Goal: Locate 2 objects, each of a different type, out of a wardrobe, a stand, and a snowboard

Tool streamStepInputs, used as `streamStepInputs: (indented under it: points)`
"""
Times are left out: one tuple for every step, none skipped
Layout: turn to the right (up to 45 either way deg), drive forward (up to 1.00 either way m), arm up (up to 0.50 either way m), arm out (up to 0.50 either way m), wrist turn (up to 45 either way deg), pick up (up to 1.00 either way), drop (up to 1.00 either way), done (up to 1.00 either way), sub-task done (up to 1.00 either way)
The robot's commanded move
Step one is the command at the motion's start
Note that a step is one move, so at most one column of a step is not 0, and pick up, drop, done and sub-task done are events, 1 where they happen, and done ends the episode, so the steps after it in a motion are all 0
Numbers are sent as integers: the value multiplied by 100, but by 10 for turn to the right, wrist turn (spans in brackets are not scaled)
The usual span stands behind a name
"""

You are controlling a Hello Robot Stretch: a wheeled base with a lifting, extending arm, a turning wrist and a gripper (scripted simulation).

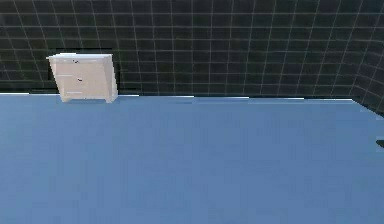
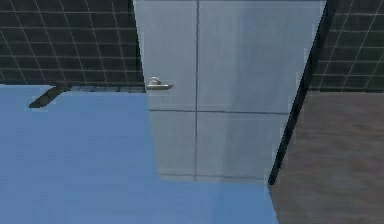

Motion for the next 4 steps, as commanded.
streamStepInputs:
  points:
    - [0,50,0,0,0,0,0,0,0]
    - [-450,0,0,0,0,0,0,0,0]
    - [-210,0,0,0,0,0,0,0,0]
    - [0,100,0,0,0,0,0,0,0]
